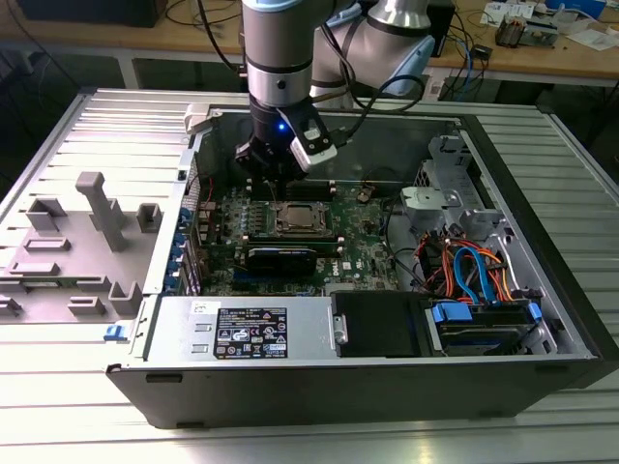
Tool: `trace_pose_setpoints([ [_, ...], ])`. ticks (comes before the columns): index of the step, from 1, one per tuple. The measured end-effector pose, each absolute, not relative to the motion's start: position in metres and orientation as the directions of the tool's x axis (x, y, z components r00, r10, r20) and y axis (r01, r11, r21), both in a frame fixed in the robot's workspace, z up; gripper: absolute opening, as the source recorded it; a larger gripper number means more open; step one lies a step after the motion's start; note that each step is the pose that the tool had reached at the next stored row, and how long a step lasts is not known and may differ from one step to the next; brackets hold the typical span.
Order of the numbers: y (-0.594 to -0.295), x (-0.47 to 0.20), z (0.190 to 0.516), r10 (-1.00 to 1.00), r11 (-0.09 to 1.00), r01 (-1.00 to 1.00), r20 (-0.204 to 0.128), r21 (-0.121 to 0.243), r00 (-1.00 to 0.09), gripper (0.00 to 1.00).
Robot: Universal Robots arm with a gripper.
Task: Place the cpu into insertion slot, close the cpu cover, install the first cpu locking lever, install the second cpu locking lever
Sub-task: 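Install the first cpu locking lever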
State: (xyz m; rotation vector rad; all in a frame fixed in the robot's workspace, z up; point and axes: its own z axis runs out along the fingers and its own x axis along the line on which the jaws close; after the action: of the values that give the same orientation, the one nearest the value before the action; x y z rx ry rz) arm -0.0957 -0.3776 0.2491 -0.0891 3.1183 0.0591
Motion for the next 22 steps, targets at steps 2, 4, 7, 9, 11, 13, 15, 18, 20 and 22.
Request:
trace_pose_setpoints([
  [2, -0.378, -0.096, 0.249, -0.057, 0.998, -0.058, -0.023, 0.037, -0.998, 0.11],
  [4, -0.378, -0.096, 0.249, -0.057, 0.998, -0.058, -0.023, 0.037, -0.998, 0.11],
  [7, -0.378, -0.096, 0.249, -0.057, 0.998, -0.057, -0.023, 0.037, -0.998, 0.11],
  [9, -0.378, -0.096, 0.249, -0.057, 0.998, -0.057, -0.023, 0.036, -0.998, 0.11],
  [11, -0.378, -0.096, 0.249, -0.057, 0.998, -0.057, -0.023, 0.036, -0.998, 0.11],
  [13, -0.378, -0.096, 0.249, -0.057, 0.998, -0.057, -0.023, 0.036, -0.998, 0.11],
  [15, -0.378, -0.096, 0.249, -0.056, 0.998, -0.057, -0.023, 0.036, -0.998, 0.11],
  [18, -0.378, -0.101, 0.249, -0.057, 0.998, -0.057, -0.023, 0.036, -0.998, 0.11],
  [20, -0.378, -0.104, 0.249, -0.057, 0.998, -0.057, -0.023, 0.036, -0.998, 0.11],
  [22, -0.378, -0.107, 0.249, -0.057, 0.998, -0.058, -0.023, 0.036, -0.998, 0.11],
])
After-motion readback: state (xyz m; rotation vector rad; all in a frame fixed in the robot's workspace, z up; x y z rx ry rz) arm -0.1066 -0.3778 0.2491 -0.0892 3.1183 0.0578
